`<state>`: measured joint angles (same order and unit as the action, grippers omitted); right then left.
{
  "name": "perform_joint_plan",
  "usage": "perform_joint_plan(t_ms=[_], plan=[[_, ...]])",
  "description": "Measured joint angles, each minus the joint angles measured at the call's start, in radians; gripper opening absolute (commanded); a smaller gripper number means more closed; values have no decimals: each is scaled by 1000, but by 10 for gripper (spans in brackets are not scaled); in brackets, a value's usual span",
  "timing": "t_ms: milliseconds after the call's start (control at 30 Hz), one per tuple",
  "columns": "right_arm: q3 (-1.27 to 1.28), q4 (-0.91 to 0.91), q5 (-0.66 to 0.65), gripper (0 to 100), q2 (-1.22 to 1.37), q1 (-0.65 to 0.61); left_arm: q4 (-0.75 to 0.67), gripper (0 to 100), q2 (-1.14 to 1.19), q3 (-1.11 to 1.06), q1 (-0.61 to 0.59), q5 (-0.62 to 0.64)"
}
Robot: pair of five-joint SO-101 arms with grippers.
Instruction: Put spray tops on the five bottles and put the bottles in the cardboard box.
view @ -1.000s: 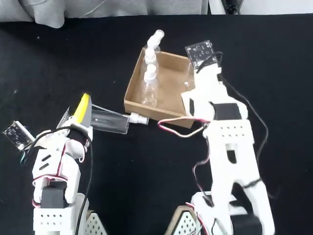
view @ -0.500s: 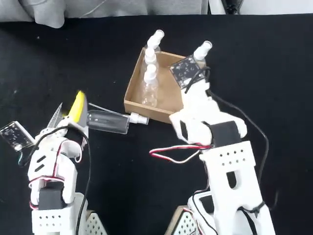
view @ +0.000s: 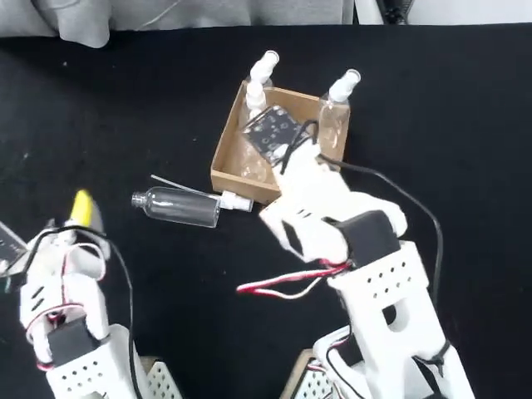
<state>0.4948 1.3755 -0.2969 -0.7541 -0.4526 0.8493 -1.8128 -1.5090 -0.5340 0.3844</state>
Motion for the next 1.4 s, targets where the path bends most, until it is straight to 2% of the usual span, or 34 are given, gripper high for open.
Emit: perform_joint_plan(t_ms=[133, 300, 500, 733, 967, 1100, 1400], plan=[[0, 0, -2, 273, 0, -66, 5, 209, -2, -23, -92, -26], [-15, 0, -3, 273, 23, -132, 6, 209, -2, -48, -132, -29], [-157, 0, -2, 273, 199, -201, 6, 208, -2, -48, -187, -29], [-311, 0, -3, 273, 417, -284, 6, 208, -2, -48, -199, -29], [-436, 0, -8, 273, 601, -299, 6, 208, -2, -48, -199, -29], [-491, 2, -60, 274, 677, -299, 6, 208, -2, -48, -199, -29], [-730, 97, -114, 275, 872, -299, 6, 208, -2, -48, -199, -29]])
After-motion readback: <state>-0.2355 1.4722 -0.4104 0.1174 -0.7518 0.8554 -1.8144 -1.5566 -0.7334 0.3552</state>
